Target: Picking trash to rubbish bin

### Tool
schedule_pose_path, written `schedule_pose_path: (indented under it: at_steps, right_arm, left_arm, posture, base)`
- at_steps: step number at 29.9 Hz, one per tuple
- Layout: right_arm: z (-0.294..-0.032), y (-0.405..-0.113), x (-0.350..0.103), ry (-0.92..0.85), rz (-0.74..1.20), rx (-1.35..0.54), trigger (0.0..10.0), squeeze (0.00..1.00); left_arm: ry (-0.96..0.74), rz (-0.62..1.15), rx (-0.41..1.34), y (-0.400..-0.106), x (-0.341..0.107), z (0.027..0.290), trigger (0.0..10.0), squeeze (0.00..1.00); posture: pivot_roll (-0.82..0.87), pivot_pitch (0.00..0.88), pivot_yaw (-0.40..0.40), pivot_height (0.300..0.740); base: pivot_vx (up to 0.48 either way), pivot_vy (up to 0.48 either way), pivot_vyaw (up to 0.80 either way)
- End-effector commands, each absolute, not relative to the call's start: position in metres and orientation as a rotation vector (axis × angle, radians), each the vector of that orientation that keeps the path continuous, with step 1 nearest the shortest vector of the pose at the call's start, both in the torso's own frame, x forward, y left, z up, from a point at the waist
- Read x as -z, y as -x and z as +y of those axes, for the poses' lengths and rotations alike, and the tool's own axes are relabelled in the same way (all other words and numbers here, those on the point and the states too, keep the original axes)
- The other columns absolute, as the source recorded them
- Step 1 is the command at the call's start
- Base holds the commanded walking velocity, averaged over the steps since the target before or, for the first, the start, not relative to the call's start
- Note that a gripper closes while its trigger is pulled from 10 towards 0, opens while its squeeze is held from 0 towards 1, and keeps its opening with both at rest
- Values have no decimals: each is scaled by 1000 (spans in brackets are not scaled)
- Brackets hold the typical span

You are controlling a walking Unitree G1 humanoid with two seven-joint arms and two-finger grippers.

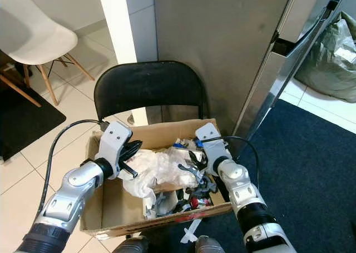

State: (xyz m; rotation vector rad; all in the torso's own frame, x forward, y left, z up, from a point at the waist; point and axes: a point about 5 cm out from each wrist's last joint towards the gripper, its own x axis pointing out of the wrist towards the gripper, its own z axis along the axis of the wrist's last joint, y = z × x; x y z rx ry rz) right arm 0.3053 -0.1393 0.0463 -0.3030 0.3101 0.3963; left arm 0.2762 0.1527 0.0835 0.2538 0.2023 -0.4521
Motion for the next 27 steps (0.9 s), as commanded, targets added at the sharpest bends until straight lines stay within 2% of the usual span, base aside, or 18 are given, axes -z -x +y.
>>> schedule_pose_path:
  at_steps: [1,2,5,8,13,27]
  right_arm:
    - [-142,-311,-57,277,240,-326,10000,0]
    - [-142,-311,-57,277,240,-326,10000,0]
    - [-145,-317,-72,181,156,-251,10000,0]
    - [-145,-317,-76,164,129,-253,10000,0]
    - [-144,-317,-76,150,129,-258,10000,0]
    - [-143,-315,-73,144,134,-257,10000,0]
  left_arm:
    - [-262,156,324,-282,-88,160,10000,0]
    - [-262,156,324,-282,-88,160,10000,0]
    - [-212,115,129,-289,-95,173,10000,0]
    - [-170,101,63,-289,-97,178,10000,0]
    - [-151,89,60,-289,-99,176,10000,0]
    - [-149,81,70,-289,-98,170,10000,0]
  posture:
    - [67,42,-24,740]
    - [67,42,-24,740]
    - [66,35,-22,740]
    - [65,32,-22,740]
    - [65,32,-22,740]
    - [65,14,-25,740]
  base:
    - [0,0,0]
    - [0,0,0]
    - [0,0,0]
    - [0,0,0]
    - [0,0,0]
    - [-287,0,0]
